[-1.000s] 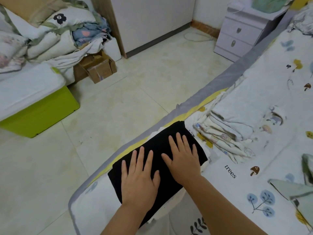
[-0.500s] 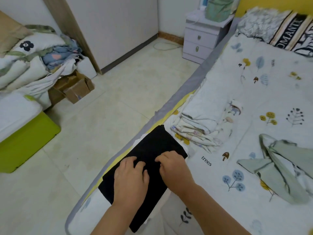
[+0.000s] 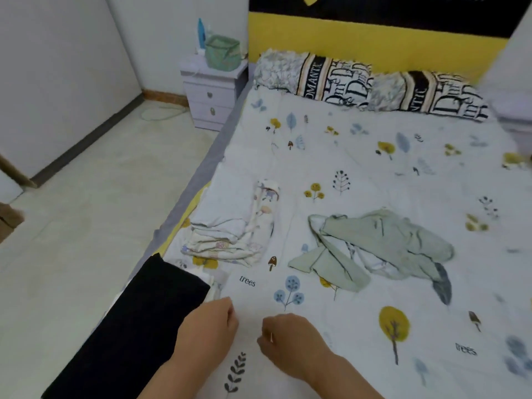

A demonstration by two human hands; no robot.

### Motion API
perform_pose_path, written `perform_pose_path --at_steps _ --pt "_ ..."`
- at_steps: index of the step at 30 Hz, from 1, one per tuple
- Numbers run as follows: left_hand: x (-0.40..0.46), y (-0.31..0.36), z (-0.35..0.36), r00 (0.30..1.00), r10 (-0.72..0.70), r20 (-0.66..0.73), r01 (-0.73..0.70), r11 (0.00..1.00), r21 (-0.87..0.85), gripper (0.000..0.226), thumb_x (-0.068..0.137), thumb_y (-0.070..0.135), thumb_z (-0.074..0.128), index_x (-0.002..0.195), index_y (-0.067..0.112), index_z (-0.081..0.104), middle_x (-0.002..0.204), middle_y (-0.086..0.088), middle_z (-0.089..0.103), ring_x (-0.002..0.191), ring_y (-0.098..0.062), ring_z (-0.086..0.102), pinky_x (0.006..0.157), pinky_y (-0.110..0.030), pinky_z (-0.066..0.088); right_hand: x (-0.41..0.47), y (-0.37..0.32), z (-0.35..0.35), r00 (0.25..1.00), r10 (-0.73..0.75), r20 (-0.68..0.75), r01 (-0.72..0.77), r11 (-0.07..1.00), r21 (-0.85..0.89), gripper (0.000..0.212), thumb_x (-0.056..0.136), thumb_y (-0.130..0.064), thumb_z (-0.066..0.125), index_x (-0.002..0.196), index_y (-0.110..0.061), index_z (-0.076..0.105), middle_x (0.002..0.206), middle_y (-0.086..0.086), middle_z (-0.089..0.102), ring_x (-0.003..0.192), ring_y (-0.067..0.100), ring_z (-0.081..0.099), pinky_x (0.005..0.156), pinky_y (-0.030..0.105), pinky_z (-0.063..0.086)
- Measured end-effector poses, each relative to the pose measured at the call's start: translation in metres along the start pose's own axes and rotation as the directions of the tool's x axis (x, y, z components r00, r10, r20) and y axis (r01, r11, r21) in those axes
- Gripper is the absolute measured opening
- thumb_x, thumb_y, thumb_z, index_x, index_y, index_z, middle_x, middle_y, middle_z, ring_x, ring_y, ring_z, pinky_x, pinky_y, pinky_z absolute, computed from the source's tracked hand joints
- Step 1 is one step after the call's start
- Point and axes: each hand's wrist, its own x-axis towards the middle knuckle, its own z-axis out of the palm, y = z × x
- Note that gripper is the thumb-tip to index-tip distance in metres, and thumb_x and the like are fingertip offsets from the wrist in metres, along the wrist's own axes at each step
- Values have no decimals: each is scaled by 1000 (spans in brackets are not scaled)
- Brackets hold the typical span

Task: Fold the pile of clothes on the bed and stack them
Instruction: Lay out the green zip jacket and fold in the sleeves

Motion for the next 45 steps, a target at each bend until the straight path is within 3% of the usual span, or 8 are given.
perform_pose_path --at_steps 7,16,21,25,33,37,40,45 --pt "35 86 23 977 200 78 -203 978 36 32 96 31 33 65 28 27 70 9 42 79 -10 47 65 -21 34 -40 97 -39 966 255 -31 -251 964 91 26 94 -36 40 90 -16 55 107 11 62 90 25 53 67 29 31" --pt "117 178 85 943 311 117 -325 937 131 36 96 30 33 62 29 22 66 10 35 58 -1 34 55 -19 30 -42 252 -56 846 514 -142 -498 857 134 23 97 -31 37 87 -16 52 89 0 55 79 14 47 63 26 31" --pt "172 221 123 942 312 125 -329 930 161 14 95 21 36 85 21 45 97 0 51 91 -17 49 69 -22 35 -17 336 -62 766 597 -240 -603 796 56 27 95 -28 40 114 -12 52 116 9 55 107 24 52 77 29 38" --pt "210 246 148 956 286 56 -292 933 208 37 94 24 38 131 16 40 134 -5 42 116 -24 44 87 -30 39 9 379 -58 747 617 -246 -632 775 25 54 92 -35 48 138 -15 27 138 11 36 123 29 39 95 37 39" --pt "278 264 201 969 237 67 -244 958 151 70 94 46 39 148 35 -4 156 -14 -11 141 -41 7 109 -51 25 66 410 -38 778 565 -275 -574 817 57 89 89 -50 52 146 -34 -15 154 6 -26 143 35 -9 113 52 14" --pt "291 262 219 941 289 176 -310 944 108 56 92 41 43 144 33 24 152 -2 24 130 -34 36 102 -47 34 77 422 -23 793 550 -262 -565 825 21 62 93 -35 49 147 -28 18 155 7 12 141 37 10 108 50 24" --pt "277 260 221 941 326 93 -333 939 85 30 90 30 46 119 26 51 125 -1 48 110 -31 50 89 -40 41 71 420 -11 780 487 -393 -500 863 76 28 91 -16 46 117 -12 55 115 12 57 112 31 47 84 35 40" --pt "247 260 198 944 327 52 -319 940 -119 23 84 35 48 70 17 46 79 -3 52 80 -27 53 69 -33 40 34 390 -10 777 523 -351 -407 842 354 16 97 -12 36 100 -11 51 85 12 60 75 25 53 61 31 34"
